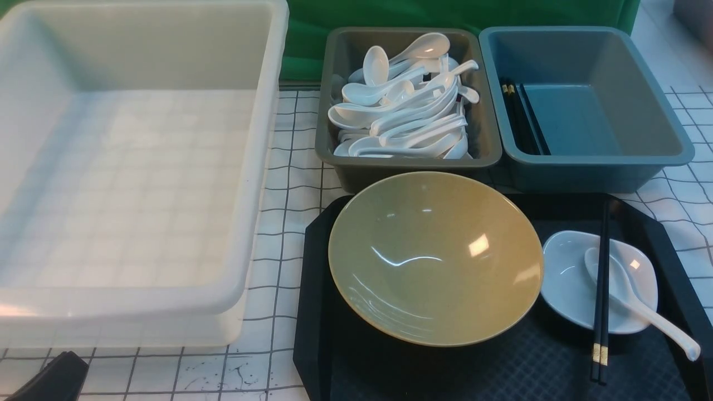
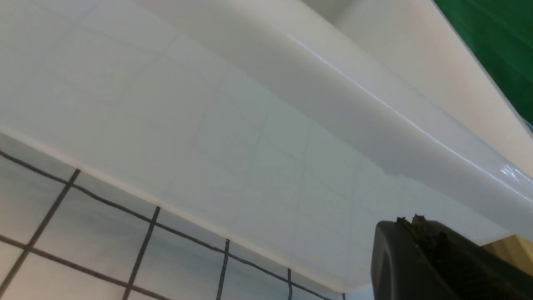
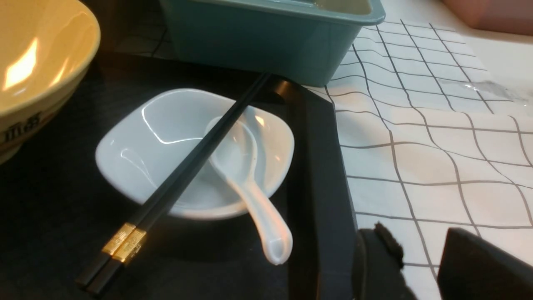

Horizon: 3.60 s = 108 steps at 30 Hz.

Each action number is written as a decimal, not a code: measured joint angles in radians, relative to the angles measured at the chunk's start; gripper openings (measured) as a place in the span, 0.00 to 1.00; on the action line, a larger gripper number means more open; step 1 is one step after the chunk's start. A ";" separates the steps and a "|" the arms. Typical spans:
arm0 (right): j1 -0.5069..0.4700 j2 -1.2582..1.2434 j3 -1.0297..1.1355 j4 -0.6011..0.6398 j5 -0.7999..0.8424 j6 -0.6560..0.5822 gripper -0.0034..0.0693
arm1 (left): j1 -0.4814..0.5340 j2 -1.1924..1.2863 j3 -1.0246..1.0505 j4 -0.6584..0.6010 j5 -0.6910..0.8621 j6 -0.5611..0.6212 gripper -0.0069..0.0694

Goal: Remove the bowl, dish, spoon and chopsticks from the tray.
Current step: Use the left arm to grab the yellow noodle bowl on the left

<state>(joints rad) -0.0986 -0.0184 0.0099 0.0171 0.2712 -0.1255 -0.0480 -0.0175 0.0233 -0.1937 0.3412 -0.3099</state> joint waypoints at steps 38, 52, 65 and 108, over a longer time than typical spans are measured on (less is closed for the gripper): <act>0.000 0.000 0.000 0.000 0.000 0.000 0.37 | 0.000 0.000 0.000 -0.003 -0.004 0.000 0.09; 0.000 0.000 0.000 0.000 0.000 0.000 0.37 | 0.000 0.000 0.006 -0.470 -0.141 -0.050 0.09; 0.000 0.000 0.000 0.000 0.000 0.000 0.37 | 0.000 0.000 0.006 -0.876 -0.202 -0.012 0.09; 0.000 0.000 0.000 0.000 0.000 0.000 0.37 | -0.112 0.901 -0.803 -0.422 0.603 0.402 0.09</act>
<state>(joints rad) -0.0986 -0.0184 0.0099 0.0171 0.2712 -0.1255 -0.1597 0.8831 -0.7797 -0.6155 0.9446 0.0924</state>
